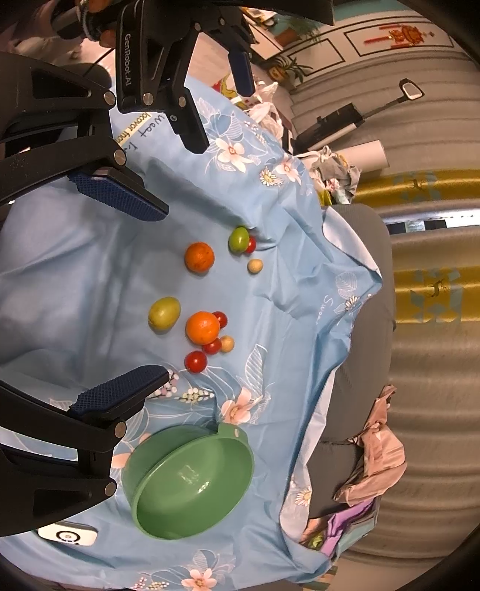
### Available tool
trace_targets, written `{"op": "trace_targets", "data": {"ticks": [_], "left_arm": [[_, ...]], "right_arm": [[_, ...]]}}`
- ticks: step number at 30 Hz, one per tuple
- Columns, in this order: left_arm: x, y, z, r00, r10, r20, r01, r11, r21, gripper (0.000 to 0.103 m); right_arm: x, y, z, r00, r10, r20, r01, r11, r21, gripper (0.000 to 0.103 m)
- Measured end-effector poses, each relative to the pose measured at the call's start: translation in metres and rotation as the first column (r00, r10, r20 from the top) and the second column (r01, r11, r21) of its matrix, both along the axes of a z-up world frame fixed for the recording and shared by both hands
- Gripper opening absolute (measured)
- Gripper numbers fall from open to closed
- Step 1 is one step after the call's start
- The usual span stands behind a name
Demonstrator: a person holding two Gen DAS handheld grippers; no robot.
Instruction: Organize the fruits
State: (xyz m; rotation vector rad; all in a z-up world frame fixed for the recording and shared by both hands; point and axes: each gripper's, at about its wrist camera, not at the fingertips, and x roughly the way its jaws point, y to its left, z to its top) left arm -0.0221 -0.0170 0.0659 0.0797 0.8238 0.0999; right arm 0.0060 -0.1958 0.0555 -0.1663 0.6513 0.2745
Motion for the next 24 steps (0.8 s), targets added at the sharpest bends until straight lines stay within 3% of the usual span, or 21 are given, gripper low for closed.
{"op": "trace_targets", "data": {"ticks": [8,14,17,19,21,23,24], "left_arm": [[0.002,0.001,-0.003,1.0,-0.003,-0.005,0.003,1.0,-0.013,0.102],[0.01,0.013,-0.026,0.999,-0.032,-0.032,0.028,0.993,-0.117,0.102],[0.017,0.015,-0.044,0.995,-0.076,-0.057,0.064,0.979,-0.191,0.102],[0.022,0.016,-0.053,0.994,-0.091,-0.063,0.075,0.971,-0.225,0.102],[0.028,0.016,-0.062,0.993,-0.101,-0.068,0.08,0.962,-0.26,0.102],[0.035,0.014,-0.069,0.99,-0.115,-0.076,0.089,0.956,-0.281,0.101],[0.038,0.013,-0.071,0.989,-0.123,-0.079,0.096,0.952,-0.291,0.101]], "right_arm": [[0.002,-0.001,-0.001,1.0,0.0,-0.005,0.0,1.0,0.003,0.081],[0.008,-0.007,-0.03,0.998,0.002,-0.061,-0.002,1.0,0.007,0.081],[0.017,-0.007,-0.051,0.991,0.014,-0.136,-0.011,1.0,0.024,0.081],[0.019,-0.007,-0.055,0.956,0.031,-0.293,-0.008,0.997,0.078,0.081],[0.026,-0.01,-0.06,0.958,0.04,-0.283,-0.011,0.995,0.102,0.081],[0.038,-0.016,-0.067,0.978,0.026,-0.209,-0.01,0.997,0.077,0.081],[0.043,-0.018,-0.07,0.975,0.017,-0.222,0.001,0.997,0.082,0.081]]}}
